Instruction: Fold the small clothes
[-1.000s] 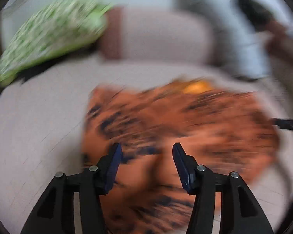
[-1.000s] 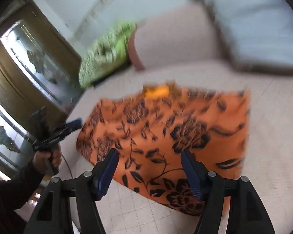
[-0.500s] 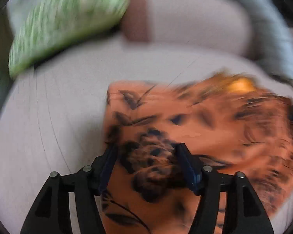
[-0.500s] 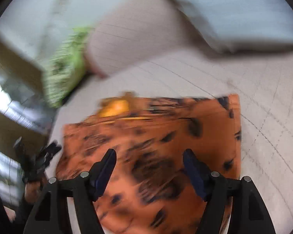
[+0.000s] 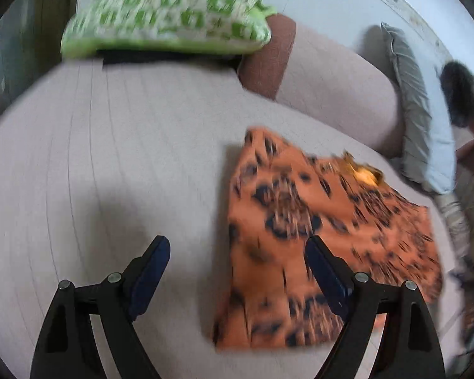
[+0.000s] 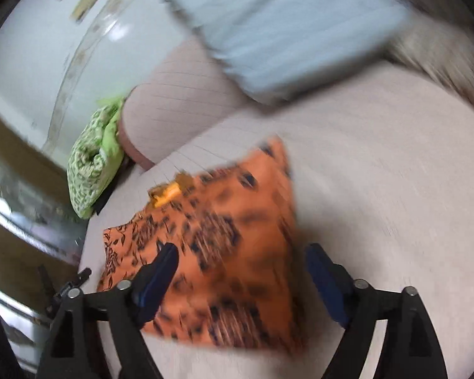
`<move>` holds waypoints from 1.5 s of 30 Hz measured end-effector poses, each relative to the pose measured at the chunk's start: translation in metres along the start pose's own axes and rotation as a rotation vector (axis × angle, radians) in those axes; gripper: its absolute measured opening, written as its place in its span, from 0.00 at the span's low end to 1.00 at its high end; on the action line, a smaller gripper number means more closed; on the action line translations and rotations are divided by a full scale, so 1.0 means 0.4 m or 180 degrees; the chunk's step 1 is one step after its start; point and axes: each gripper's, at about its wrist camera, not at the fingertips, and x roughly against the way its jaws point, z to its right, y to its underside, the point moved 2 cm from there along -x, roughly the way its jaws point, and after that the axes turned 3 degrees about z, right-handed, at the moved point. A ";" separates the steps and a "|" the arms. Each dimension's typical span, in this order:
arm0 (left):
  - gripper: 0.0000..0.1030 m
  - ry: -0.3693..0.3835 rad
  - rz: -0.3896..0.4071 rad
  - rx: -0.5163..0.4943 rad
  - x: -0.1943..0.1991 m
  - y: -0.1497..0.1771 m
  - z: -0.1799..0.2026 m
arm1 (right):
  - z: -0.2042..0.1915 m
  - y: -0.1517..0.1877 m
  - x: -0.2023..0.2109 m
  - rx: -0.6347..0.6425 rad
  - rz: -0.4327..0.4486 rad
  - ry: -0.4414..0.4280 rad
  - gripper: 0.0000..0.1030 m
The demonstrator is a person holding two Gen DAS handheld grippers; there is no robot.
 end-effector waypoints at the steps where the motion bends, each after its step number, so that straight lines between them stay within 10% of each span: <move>1: 0.85 0.0047 -0.0048 0.0050 0.000 0.015 -0.006 | 0.020 0.020 0.001 -0.0119 -0.0066 -0.0027 0.83; 15: 0.85 0.0094 -0.0390 0.0386 -0.070 0.100 0.015 | 0.078 0.116 -0.117 -0.0810 -0.0357 -0.0340 0.84; 17: 0.55 -0.0126 -0.0419 0.0256 -0.083 0.097 0.027 | 0.059 0.111 -0.125 -0.0616 -0.0401 -0.0200 0.70; 18: 0.22 -0.0201 -0.0488 0.0177 -0.106 0.091 0.042 | 0.050 0.111 -0.134 -0.0527 -0.0458 -0.0117 0.52; 21: 0.11 -0.0198 -0.0620 0.0201 -0.121 0.071 0.061 | 0.027 0.109 -0.163 -0.0173 -0.0713 0.0197 0.24; 33: 0.09 -0.0192 0.0011 -0.0212 0.172 0.012 0.172 | -0.137 0.029 -0.012 0.0817 -0.0891 0.0441 0.13; 41: 0.10 -0.0288 -0.0461 -0.0110 0.245 0.310 0.069 | -0.048 0.298 0.170 0.0678 -0.1154 0.0273 0.14; 45: 0.41 -0.0502 -0.0707 0.0135 0.159 0.365 -0.016 | 0.056 0.400 0.133 0.0469 -0.1245 0.0464 0.35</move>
